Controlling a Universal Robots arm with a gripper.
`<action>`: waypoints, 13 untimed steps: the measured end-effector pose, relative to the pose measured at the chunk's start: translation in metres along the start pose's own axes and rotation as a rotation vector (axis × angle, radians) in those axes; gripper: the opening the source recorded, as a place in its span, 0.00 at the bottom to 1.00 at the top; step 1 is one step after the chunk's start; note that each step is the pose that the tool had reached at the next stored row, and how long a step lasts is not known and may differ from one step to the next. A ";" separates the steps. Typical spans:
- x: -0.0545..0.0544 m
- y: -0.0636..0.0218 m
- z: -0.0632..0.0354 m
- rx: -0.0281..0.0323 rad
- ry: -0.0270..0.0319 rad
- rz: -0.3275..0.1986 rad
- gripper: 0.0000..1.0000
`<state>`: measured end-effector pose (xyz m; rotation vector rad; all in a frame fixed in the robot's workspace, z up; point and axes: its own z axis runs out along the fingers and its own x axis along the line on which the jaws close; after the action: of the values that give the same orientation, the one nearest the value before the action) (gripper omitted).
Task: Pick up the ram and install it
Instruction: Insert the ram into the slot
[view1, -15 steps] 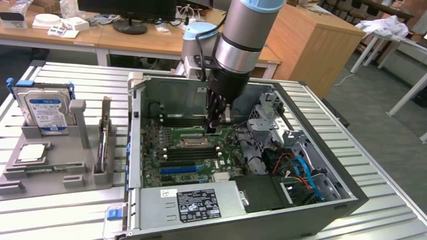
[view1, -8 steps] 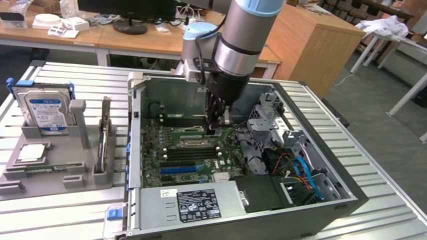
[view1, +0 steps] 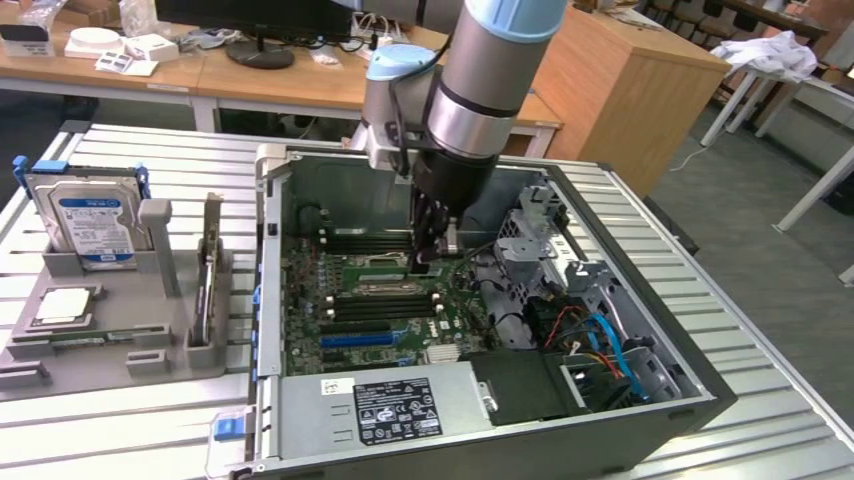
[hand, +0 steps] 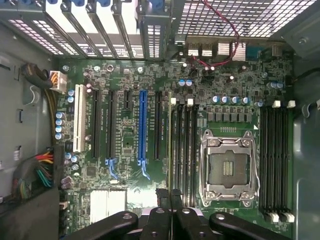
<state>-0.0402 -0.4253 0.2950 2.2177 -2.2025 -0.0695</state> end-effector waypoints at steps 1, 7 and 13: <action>0.000 0.0000 0.0008 0.0000 0.0000 0.000 0.12; 0.000 -0.0002 0.0057 0.0000 0.0000 0.001 0.12; 0.000 -0.0004 0.0106 0.0000 -0.0001 0.003 0.12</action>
<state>-0.0402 -0.4253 0.2844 2.2147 -2.2056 -0.0696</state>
